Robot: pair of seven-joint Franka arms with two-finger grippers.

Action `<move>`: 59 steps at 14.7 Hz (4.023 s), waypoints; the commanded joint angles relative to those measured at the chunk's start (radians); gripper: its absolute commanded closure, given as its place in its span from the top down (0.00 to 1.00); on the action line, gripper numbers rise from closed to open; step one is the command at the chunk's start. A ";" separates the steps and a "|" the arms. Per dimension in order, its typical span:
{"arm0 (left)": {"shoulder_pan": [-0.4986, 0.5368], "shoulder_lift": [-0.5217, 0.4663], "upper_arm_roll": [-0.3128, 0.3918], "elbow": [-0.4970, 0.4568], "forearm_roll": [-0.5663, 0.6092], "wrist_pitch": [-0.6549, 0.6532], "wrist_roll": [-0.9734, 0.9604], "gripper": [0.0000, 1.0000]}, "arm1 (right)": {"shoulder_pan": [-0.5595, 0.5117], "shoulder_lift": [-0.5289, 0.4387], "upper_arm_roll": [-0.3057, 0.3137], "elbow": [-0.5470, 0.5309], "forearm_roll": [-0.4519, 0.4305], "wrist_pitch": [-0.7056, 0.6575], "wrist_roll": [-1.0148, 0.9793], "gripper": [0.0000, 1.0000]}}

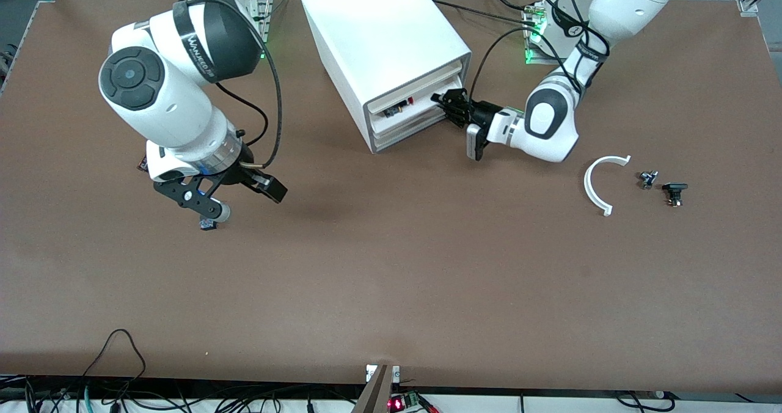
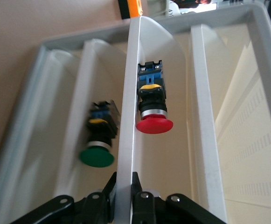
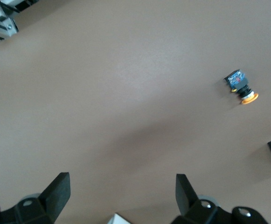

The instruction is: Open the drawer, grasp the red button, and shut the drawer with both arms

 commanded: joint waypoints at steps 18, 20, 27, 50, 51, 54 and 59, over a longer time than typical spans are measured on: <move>0.184 0.049 0.014 0.414 0.523 -0.101 -0.392 1.00 | 0.313 0.268 -0.006 0.288 0.008 0.118 0.815 1.00; 0.202 0.038 0.012 0.500 0.646 -0.179 -0.495 1.00 | 0.339 0.276 -0.004 0.288 0.008 0.116 0.864 1.00; 0.202 0.027 -0.002 0.791 0.976 -0.426 -0.776 1.00 | 0.417 0.364 -0.006 0.281 0.002 0.104 0.895 1.00; 0.187 -0.031 0.001 0.954 1.381 -0.439 -0.784 1.00 | 0.434 0.355 -0.014 0.351 0.010 -0.038 0.812 0.00; 0.185 -0.030 -0.002 0.957 1.390 -0.439 -0.785 1.00 | 0.417 0.340 -0.009 0.353 0.011 -0.040 0.796 0.00; 0.185 -0.022 0.000 0.954 1.381 -0.405 -0.871 1.00 | 0.379 0.302 -0.007 0.353 0.013 -0.063 0.664 0.00; 0.133 -0.016 -0.003 0.885 1.360 -0.292 -1.268 1.00 | 0.263 0.256 -0.009 0.351 0.030 -0.126 0.295 0.00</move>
